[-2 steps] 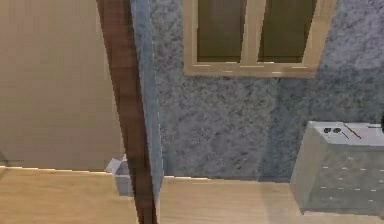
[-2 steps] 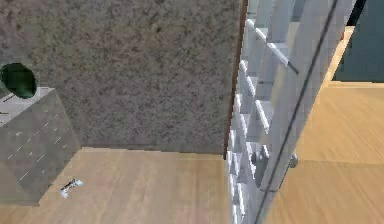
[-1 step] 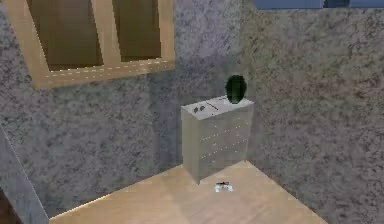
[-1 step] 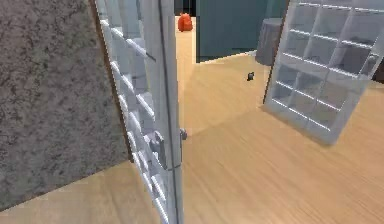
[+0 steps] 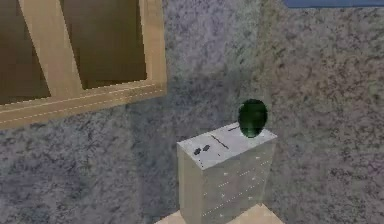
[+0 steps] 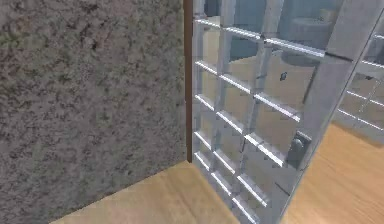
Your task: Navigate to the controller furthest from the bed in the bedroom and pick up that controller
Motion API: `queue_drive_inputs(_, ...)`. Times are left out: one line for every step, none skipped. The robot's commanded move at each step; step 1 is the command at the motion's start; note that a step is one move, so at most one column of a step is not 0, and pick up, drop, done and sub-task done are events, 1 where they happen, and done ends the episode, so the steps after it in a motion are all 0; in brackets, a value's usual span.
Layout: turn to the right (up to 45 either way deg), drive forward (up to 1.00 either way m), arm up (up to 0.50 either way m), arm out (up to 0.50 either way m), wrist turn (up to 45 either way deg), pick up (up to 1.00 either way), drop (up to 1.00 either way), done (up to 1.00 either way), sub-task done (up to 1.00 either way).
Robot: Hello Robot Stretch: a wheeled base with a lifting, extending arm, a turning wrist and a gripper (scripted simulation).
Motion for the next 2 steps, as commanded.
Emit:
queue_drive_inputs(-45.0, 0.00, 0.00, 0.00, 0.0, 0.00, 0.00, 0.00, 0.00)
queue_drive_inputs(-21.0, 0.00, 0.00, 0.00, 0.0, 0.00, 0.00, 0.00, 0.00)
